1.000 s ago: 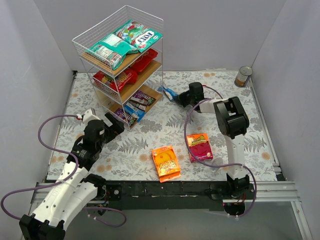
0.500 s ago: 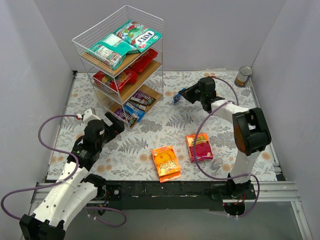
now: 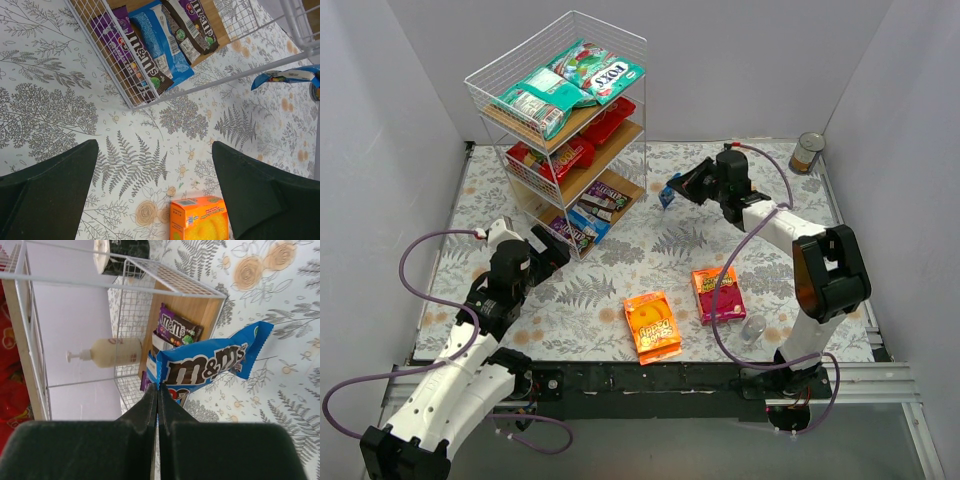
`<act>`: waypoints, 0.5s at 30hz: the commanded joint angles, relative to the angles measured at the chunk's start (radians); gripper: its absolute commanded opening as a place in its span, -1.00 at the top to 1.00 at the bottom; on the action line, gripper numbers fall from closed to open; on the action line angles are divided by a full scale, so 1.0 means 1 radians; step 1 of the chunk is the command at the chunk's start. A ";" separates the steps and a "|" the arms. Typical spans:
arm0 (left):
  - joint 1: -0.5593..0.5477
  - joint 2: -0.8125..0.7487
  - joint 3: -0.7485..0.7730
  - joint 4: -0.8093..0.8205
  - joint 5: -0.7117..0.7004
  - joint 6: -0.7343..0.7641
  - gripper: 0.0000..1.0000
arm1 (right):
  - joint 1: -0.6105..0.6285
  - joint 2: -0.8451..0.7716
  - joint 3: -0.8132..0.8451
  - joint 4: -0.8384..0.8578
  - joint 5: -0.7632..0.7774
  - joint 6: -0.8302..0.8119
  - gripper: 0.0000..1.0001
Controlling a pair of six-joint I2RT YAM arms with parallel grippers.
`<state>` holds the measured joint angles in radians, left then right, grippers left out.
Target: Place and organize the candy bags onto the shelf
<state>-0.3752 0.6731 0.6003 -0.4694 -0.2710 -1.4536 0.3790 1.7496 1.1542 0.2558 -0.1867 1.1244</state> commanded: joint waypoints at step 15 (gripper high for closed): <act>-0.002 -0.012 0.004 0.008 -0.013 0.018 -0.96 | 0.116 0.197 0.280 0.125 -0.126 0.041 0.97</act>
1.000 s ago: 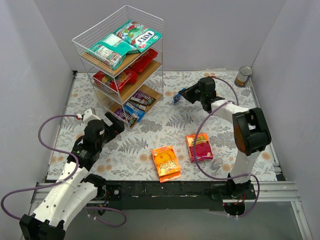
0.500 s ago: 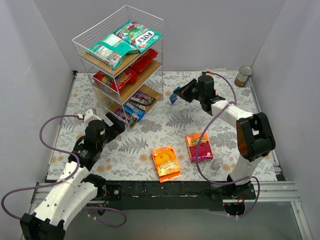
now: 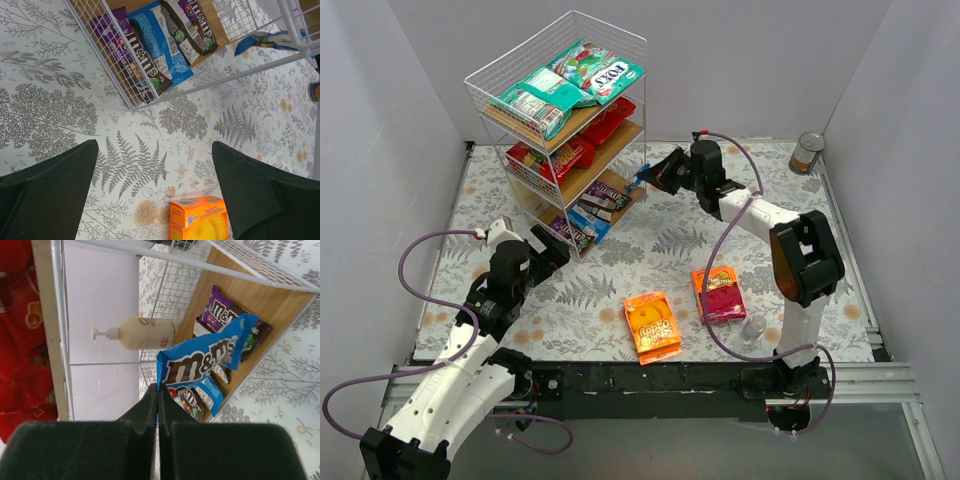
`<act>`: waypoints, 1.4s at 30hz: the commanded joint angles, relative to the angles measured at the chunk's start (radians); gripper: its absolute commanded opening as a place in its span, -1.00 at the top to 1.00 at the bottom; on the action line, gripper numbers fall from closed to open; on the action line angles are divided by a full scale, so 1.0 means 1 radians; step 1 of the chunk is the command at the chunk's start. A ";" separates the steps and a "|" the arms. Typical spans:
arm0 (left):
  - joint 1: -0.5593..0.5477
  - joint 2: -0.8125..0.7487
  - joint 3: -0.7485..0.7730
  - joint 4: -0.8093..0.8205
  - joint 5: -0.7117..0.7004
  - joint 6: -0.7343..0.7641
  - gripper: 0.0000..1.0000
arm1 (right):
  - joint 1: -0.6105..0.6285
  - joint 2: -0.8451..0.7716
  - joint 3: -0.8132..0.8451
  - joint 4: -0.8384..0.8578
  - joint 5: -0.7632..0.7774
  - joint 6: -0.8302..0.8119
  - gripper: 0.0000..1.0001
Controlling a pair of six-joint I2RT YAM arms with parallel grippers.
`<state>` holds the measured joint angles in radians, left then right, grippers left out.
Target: Place and organize the candy bags onto the shelf
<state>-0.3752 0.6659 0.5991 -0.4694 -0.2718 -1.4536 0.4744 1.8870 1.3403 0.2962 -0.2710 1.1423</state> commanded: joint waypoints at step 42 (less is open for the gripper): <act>-0.002 -0.035 0.005 -0.029 -0.040 0.013 -0.96 | 0.015 0.379 0.350 -0.287 0.171 0.142 0.97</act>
<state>-0.3752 0.6403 0.5991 -0.4877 -0.2882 -1.4513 0.4927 2.2379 1.6344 0.0895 -0.1390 1.2591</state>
